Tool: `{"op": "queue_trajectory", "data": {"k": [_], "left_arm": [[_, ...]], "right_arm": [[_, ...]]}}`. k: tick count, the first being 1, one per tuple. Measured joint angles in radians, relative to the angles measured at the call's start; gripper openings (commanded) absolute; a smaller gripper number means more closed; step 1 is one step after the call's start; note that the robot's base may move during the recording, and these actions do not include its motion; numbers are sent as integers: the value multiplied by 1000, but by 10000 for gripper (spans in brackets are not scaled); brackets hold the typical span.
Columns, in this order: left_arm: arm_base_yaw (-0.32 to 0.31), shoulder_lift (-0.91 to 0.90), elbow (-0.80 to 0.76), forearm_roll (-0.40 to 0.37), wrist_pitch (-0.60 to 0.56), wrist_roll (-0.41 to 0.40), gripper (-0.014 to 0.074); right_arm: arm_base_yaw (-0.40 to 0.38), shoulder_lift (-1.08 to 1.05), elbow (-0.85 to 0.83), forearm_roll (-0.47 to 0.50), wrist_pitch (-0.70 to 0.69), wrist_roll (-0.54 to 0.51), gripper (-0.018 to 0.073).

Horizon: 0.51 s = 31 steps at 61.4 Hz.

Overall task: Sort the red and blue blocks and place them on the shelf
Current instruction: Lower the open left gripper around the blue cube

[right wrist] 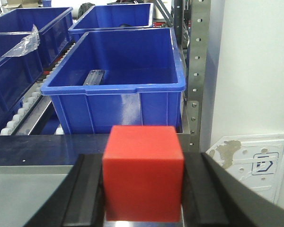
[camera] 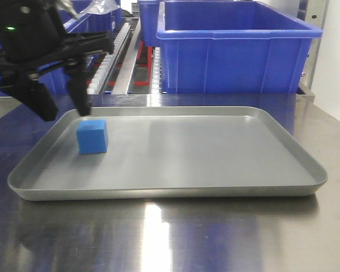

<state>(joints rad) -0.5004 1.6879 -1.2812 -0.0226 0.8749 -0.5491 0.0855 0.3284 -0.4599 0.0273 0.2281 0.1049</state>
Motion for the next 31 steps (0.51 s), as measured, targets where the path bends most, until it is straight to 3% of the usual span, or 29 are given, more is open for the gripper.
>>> {"op": "queue_trajectory", "data": {"k": [13, 31], "left_arm": [[-5, 109, -135, 23, 151, -61, 552], [-59, 177, -230, 23, 179, -68, 550]], "right_arm": [[0, 0, 0, 0, 0, 0, 50], [0, 0, 0, 0, 0, 0, 50]]}}
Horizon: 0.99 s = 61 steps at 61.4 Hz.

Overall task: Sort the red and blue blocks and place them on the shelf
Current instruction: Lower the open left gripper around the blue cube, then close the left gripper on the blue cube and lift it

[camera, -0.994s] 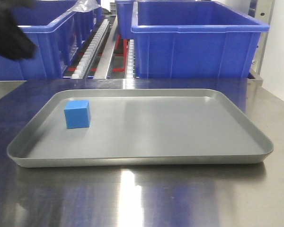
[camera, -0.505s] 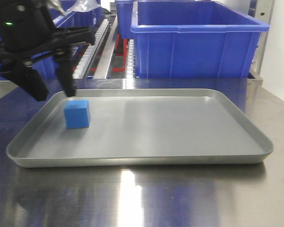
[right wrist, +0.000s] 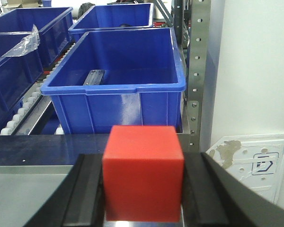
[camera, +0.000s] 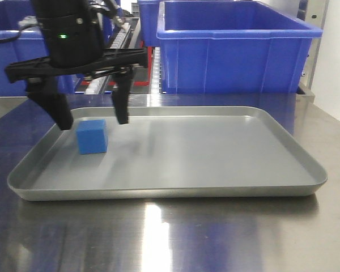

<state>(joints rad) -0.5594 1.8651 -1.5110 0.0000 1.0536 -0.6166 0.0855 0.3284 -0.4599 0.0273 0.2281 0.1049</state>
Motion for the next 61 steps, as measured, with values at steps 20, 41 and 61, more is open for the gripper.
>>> {"op": "queue_trajectory", "data": {"k": [20, 41, 61], "left_arm": [[-2, 24, -2, 28, 27, -50, 550], [-2, 66, -4, 28, 9, -52, 535], [-1, 66, -5, 29, 7, -52, 389]], "right_arm": [[0, 0, 0, 0, 0, 0, 50], [0, 0, 0, 0, 1, 0, 50], [0, 0, 0, 0, 1, 0, 50]]}}
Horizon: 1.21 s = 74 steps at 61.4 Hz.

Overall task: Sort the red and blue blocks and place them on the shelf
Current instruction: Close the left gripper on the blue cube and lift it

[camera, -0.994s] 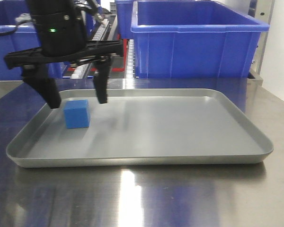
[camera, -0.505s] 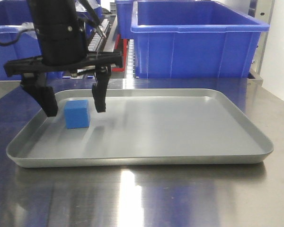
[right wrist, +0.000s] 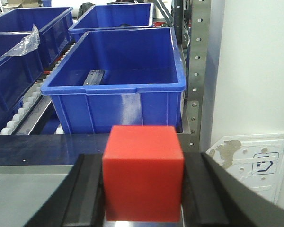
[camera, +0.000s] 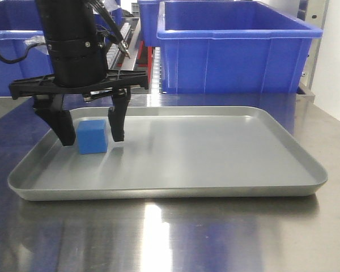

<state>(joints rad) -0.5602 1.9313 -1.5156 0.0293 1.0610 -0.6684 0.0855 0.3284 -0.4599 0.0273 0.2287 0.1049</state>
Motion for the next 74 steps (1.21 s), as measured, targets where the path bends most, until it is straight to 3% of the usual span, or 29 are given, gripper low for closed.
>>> {"op": "queue_trajectory", "data": {"k": [17, 44, 59, 74], "left_arm": [[0, 0, -2, 2, 0, 0, 260], [0, -95, -2, 12, -2, 5, 207], [13, -269, 34, 14, -26, 204, 207], [89, -478, 232, 8, -263, 385, 207]], "right_arm": [[0, 0, 0, 0, 0, 0, 50], [0, 0, 0, 0, 0, 0, 50], [0, 0, 0, 0, 0, 0, 50], [0, 0, 0, 0, 0, 0, 50]]}}
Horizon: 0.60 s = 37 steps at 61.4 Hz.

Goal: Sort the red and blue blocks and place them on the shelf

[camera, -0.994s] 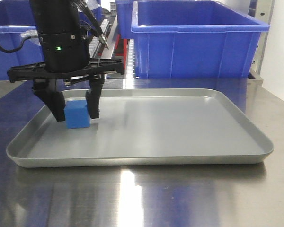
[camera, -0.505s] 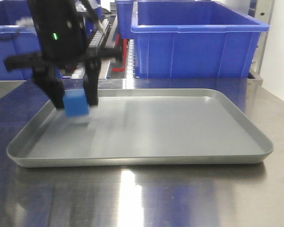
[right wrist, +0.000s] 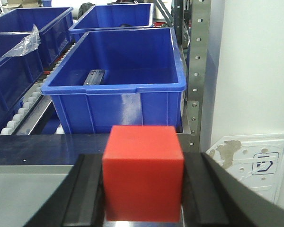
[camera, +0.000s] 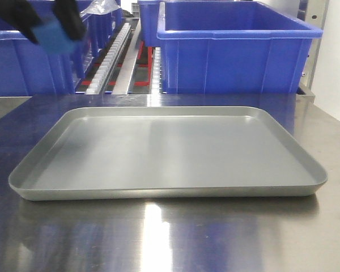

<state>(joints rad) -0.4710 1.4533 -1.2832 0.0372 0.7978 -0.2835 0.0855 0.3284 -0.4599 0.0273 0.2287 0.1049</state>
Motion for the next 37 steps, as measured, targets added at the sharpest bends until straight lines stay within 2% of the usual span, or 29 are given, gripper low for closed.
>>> {"op": "queue_trajectory", "data": {"k": [9, 17, 28, 37], "left_arm": [[61, -154, 183, 0, -247, 90, 206], [120, -293, 330, 0, -429, 113, 207], [210, -488, 485, 0, -558, 117, 207], [259, -669, 590, 0, -602, 117, 207]], "right_arm": [[0, 0, 0, 0, 0, 0, 50], [0, 0, 0, 0, 0, 0, 50], [0, 0, 0, 0, 2, 0, 50], [0, 0, 0, 0, 2, 0, 50]]}}
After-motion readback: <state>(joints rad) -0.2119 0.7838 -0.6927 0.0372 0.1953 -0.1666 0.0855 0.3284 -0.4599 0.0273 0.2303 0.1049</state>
